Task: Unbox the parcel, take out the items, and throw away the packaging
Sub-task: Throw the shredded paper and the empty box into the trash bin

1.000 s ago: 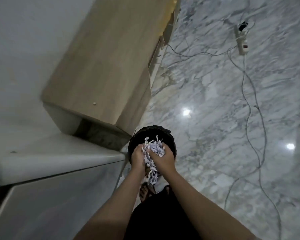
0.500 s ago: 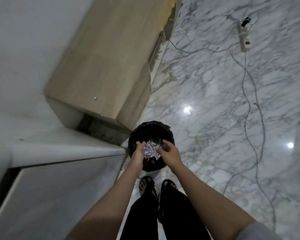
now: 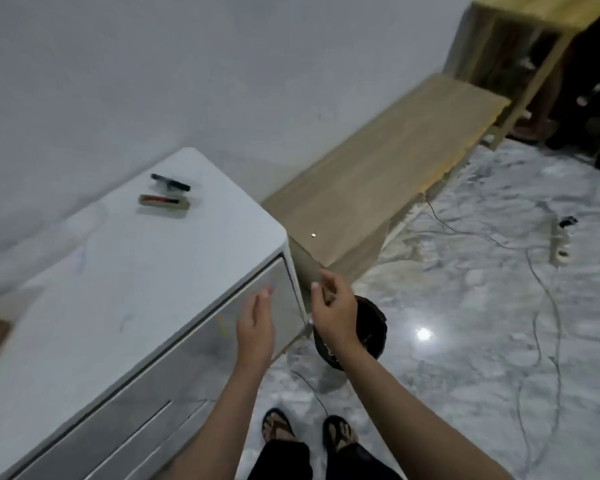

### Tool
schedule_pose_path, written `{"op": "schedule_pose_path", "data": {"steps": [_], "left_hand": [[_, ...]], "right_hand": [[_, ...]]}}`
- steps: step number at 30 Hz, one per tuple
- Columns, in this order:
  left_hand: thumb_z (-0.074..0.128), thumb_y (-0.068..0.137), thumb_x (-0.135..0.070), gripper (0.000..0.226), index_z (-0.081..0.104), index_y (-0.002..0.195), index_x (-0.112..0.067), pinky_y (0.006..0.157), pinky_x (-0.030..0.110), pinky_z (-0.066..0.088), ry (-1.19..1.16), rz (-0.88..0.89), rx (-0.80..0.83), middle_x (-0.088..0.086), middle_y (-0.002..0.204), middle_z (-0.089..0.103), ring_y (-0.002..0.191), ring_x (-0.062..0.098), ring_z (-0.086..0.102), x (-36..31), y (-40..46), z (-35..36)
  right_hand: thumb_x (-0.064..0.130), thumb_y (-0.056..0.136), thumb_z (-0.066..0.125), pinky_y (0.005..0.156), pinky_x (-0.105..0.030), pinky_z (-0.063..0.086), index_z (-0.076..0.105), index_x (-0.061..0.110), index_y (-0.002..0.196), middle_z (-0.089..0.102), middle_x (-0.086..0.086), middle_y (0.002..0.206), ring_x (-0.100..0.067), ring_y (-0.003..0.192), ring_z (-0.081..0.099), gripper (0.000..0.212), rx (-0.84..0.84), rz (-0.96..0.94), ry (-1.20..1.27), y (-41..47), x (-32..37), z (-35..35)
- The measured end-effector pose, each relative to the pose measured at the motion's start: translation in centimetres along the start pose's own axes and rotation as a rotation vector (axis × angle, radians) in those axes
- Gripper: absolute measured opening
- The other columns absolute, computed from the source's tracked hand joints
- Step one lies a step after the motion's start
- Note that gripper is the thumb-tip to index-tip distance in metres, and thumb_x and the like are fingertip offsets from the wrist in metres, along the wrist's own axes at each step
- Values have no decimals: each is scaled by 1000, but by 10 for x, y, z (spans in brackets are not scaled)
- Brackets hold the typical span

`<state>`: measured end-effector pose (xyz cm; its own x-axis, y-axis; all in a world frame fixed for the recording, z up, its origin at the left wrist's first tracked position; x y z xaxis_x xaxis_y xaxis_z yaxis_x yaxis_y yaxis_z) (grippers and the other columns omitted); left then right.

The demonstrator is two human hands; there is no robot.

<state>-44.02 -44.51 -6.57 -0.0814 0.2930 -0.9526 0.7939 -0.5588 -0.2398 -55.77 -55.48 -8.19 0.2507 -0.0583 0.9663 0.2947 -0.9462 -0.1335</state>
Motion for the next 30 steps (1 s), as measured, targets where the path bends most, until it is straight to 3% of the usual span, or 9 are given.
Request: {"op": "schedule_pose_path", "data": {"steps": [5, 8, 11, 14, 18, 22, 25, 30], "left_hand": [[50, 97, -12, 20, 63, 110, -6, 74, 1, 40, 82, 272, -396, 4, 109, 64, 96, -5, 57, -29, -21, -119], [53, 95, -18, 24, 62, 116, -8, 87, 7, 38, 206, 295, -550, 2, 116, 61, 110, 9, 55, -18, -22, -193], [55, 93, -33, 41, 54, 129, -12, 107, 36, 37, 343, 151, -532, 7, 139, 49, 132, 22, 41, 15, -9, -266], [48, 89, -51, 61, 47, 138, -15, 109, 57, 30, 588, 72, -504, 11, 152, 33, 140, 29, 29, 34, -2, -332], [42, 95, -47, 59, 35, 145, -18, 112, 59, 12, 866, 5, -404, 7, 158, 20, 145, 27, 16, 48, 10, -385], [9, 81, -61, 83, 32, 146, -16, 110, 61, 12, 1027, 24, -358, 10, 158, 18, 145, 27, 15, 60, 21, -398], [7, 79, -60, 83, 27, 148, -18, 110, 62, 12, 1046, 13, -349, 8, 159, 13, 146, 26, 10, 64, 27, -396], [21, 84, -59, 73, 35, 144, -21, 110, 61, 16, 1019, 29, -395, 7, 158, 19, 146, 25, 16, 68, 27, -399]], "right_hand": [[21, 87, 59, 91, -20, 43, 61, 11, 113, 59, -2, 108, -11, 102, 53, 28, 180, -409, -66, -37, 79, 89], [21, 86, 62, 94, -23, 43, 59, 13, 115, 59, -3, 113, -10, 108, 52, 31, 337, -558, -104, -68, 97, 151], [34, 84, 62, 102, -38, 43, 50, 14, 128, 49, -7, 132, -17, 126, 44, 50, 536, -579, -236, -97, 93, 220], [49, 82, 62, 116, -52, 20, 31, 15, 144, 24, -12, 155, -28, 144, 20, 78, 653, -616, -558, -113, 86, 279], [64, 83, 45, 114, -55, 9, 14, 12, 149, 6, -14, 159, -29, 147, 6, 89, 659, -709, -840, -111, 90, 324], [77, 71, 17, 114, -55, 8, 9, 12, 150, 2, -13, 160, -28, 148, 3, 103, 653, -791, -976, -98, 95, 351], [80, 69, 20, 114, -55, 11, 9, 12, 150, 4, -13, 160, -28, 148, 5, 106, 661, -844, -1021, -85, 103, 371], [82, 71, 29, 113, -55, 12, 11, 13, 150, 6, -14, 159, -30, 147, 7, 106, 726, -868, -1027, -55, 118, 421]]}}
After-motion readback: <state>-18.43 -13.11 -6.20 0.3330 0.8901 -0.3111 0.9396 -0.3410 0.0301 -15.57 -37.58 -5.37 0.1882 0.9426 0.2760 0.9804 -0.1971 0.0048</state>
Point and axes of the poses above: each hand's wrist, its own y-axis towards the middle knuckle, its own z-axis out of the palm, x = y × z, the point moved 6 cm from there along y, towards the middle knuckle
